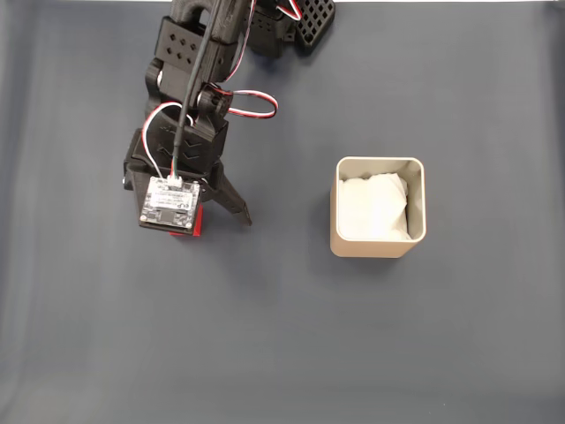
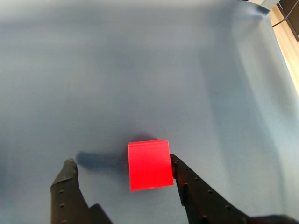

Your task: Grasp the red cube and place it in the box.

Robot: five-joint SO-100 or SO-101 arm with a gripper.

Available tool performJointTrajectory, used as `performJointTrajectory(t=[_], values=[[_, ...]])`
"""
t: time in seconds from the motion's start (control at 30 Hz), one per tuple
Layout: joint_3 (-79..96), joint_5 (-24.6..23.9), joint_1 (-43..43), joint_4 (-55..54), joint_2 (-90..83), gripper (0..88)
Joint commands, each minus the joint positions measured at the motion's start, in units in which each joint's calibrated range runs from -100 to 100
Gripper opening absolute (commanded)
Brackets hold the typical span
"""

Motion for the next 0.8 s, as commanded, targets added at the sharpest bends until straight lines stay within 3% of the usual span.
performJointTrajectory(t=[0.0,0.13,0.23,0.57,0.77], values=[[-0.7,-0.1,0.9,-0.7,-1.0,31.4],[-1.0,-0.8,0.9,-0.9,-1.1,10.0],[-1.0,-0.9,0.9,-1.2,-1.1,0.7],[-1.2,-0.9,0.8,-0.1,-2.1,0.4],[-2.8,-1.2,0.3,7.1,-6.0,0.3]])
